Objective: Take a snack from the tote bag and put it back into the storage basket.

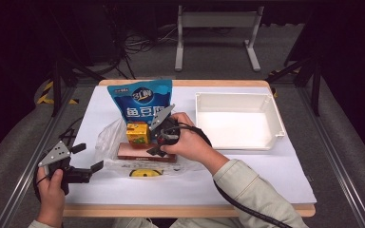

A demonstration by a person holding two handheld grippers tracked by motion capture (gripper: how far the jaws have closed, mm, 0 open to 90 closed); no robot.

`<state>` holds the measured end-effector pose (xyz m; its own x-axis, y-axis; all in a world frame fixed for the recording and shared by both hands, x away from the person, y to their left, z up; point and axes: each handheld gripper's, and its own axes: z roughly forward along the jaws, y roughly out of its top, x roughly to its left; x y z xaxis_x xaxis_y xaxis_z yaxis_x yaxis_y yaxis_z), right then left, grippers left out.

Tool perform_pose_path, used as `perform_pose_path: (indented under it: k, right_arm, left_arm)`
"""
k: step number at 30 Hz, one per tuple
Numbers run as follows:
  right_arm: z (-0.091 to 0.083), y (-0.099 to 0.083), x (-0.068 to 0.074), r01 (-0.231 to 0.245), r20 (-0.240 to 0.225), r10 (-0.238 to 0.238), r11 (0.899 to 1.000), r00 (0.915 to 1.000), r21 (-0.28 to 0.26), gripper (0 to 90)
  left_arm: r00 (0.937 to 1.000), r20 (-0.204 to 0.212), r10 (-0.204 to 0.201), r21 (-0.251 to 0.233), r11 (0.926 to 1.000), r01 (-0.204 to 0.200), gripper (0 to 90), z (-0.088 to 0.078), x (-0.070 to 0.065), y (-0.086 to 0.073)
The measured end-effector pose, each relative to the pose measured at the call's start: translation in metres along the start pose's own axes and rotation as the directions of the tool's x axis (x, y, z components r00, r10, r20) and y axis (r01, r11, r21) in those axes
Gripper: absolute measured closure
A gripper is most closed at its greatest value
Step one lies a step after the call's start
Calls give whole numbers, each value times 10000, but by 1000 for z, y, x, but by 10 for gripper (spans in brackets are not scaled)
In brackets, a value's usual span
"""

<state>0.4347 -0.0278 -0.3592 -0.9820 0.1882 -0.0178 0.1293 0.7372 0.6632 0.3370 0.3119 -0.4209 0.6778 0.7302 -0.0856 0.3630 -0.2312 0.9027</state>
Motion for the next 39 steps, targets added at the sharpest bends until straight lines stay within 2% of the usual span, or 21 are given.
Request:
perform_pose_path:
  k: [9, 20, 23, 26, 29, 39]
  right_arm:
    - [11, 2, 3, 137, -165, -131, 9992, 9998, 364, 313]
    - [27, 3, 5, 398, -43, -395, 9952, 9992, 891, 309]
    - [31, 2, 7, 448, 26, -453, 9931, 9990, 1083, 304]
    - [33, 2, 7, 650, 126, -669, 9913, 9977, 1141, 296]
    - [35, 1, 8, 631, 163, -655, 9907, 9977, 1203, 297]
    - [41, 0, 8, 661, 53, -679, 9833, 9977, 1693, 368]
  left_arm:
    - [10000, -12, 96, 74, 9999, -96, 9, -2, 0, -1]
    - [9999, 92, 87, 30, 10000, -87, 9, 0, 1, 0]
    - [9997, 226, 102, 40, 9999, -102, 9, 1, 2, 0]
    - [9996, 293, 61, 8, 10000, -61, 9, 3, 2, 1]
    - [9995, 297, 67, 37, 10000, -68, 9, 4, 2, 1]
    - [9995, 312, 92, 9, 10000, -92, 9, 3, 2, 1]
